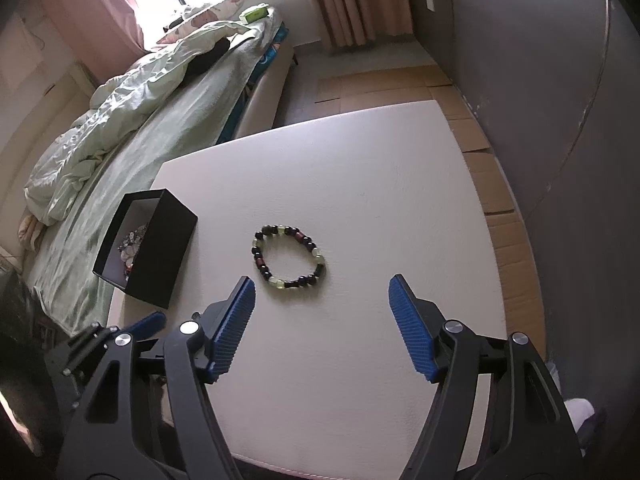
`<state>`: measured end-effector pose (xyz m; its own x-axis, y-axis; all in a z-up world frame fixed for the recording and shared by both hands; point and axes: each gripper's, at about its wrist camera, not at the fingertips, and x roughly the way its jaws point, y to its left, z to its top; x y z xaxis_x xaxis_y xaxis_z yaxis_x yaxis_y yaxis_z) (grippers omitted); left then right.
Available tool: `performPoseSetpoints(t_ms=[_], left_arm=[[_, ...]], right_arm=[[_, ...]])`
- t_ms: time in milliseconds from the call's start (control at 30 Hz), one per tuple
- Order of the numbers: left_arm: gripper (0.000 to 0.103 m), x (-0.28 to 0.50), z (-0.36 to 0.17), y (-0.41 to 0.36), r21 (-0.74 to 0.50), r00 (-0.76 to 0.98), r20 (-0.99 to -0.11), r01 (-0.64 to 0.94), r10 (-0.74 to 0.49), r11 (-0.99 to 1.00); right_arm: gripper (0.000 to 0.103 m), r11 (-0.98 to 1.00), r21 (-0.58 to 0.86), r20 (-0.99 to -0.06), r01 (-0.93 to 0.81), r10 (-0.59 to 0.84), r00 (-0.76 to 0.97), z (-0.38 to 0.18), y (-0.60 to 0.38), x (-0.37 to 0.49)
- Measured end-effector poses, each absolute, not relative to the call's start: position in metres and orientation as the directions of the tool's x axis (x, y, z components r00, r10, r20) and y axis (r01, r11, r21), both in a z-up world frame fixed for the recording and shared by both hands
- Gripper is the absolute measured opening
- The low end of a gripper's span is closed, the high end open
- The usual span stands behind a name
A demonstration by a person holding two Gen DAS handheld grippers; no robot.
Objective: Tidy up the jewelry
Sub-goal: 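Move the left tool to the small silver ring while the right tool approaches the dark bead bracelet, then grasp the small silver ring with the left tool while the right tool grasps the dark bead bracelet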
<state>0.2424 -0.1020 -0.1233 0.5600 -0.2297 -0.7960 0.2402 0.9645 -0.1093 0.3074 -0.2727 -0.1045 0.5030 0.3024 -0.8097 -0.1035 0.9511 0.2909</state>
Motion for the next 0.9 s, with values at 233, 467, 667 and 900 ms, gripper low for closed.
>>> performPoseSetpoints(t_ms=[233, 467, 667, 900], left_arm=[[0.035, 0.242, -0.137, -0.095, -0.121, 0.595, -0.776, 0.183, -0.208, 0.976], [0.028, 0.251, -0.151, -0.098, -0.098, 0.581, -0.795, 0.167, -0.178, 0.981], [0.028, 0.258, -0.155, -0.102, -0.061, 0.586, -0.799, 0.147, -0.136, 0.987], [0.018, 0.257, -0.158, -0.11, 0.024, 0.609, -0.791, 0.133, -0.063, 0.991]], right_arm=[[0.067, 0.95, 0.295, -0.815, -0.099, 0.304, 0.493, -0.113, -0.281, 0.309], [0.059, 0.951, 0.282, -0.819, -0.125, 0.307, 0.484, -0.12, -0.278, 0.313], [0.059, 0.952, 0.262, -0.821, -0.157, 0.305, 0.483, -0.122, -0.268, 0.315], [0.054, 0.959, 0.25, -0.824, -0.132, 0.283, 0.491, -0.123, -0.259, 0.321]])
